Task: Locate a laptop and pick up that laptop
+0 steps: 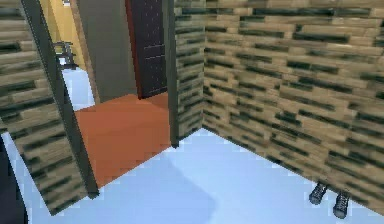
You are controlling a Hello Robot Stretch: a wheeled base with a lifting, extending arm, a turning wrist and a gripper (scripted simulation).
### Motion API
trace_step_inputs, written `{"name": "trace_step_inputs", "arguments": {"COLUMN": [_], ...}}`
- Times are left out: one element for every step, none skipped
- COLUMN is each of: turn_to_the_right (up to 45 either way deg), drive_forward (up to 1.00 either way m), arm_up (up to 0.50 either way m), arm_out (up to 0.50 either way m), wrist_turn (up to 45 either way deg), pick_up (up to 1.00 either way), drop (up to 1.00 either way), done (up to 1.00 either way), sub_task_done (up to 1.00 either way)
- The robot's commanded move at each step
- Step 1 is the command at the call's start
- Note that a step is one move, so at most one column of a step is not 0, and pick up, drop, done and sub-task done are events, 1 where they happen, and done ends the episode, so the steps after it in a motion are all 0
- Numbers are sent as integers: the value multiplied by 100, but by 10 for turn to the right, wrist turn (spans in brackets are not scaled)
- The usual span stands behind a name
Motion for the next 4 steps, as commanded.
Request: {"name": "trace_step_inputs", "arguments": {"turn_to_the_right": [-60,0,0,-360], "drive_forward": [0,100,40,0], "arm_up": [0,0,0,0], "arm_out": [0,0,0,0], "wrist_turn": [0,0,0,0], "pick_up": [0,0,0,0], "drop": [0,0,0,0], "done": [0,0,0,0], "sub_task_done": [0,0,0,0]}}
